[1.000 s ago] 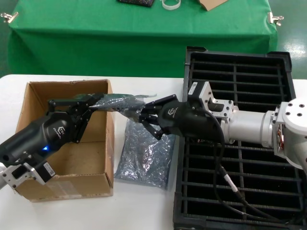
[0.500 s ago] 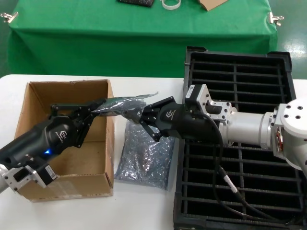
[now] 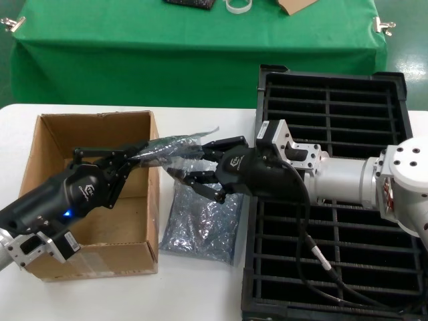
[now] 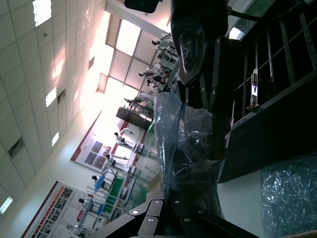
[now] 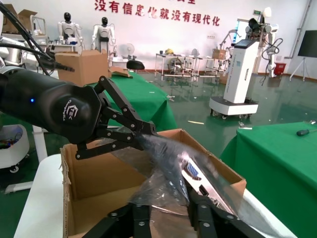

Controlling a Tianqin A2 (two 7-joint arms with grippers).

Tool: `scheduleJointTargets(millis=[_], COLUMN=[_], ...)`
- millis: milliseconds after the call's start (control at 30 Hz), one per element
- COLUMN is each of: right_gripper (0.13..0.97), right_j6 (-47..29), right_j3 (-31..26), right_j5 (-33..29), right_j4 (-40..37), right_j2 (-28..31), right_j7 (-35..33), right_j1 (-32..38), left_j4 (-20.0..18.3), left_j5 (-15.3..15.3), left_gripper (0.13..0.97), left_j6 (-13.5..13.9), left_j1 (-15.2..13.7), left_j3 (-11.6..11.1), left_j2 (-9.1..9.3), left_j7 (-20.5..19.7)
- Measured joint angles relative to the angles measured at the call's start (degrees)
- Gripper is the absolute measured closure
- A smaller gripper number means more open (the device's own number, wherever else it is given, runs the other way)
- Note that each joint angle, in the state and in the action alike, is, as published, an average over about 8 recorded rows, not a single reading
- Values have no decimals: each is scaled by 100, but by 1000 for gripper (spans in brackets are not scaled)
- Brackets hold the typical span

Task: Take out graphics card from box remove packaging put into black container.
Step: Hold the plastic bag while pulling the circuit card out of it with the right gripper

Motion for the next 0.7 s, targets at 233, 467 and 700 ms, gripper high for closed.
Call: scheduleJointTargets(millis=[233, 467, 700], right_gripper=[752, 679, 708], right_j6=[31, 103, 159], right_j3=[-13, -10, -2], right_j5=[-25, -48, -62], right_j4=[-21, -3, 45], right_j2=[-16, -22, -10], right_j7=[18, 22, 33], right_j1=[2, -19, -46], left_j4=[-12, 55, 178], left_j5=[7, 26, 56], left_gripper=[958, 958, 958], left_j6=[-22, -74, -124], left_j1=[21, 28, 6], left_j3=[15, 26, 41], left_j2=[-20, -39, -25], left_j7=[-22, -57, -100])
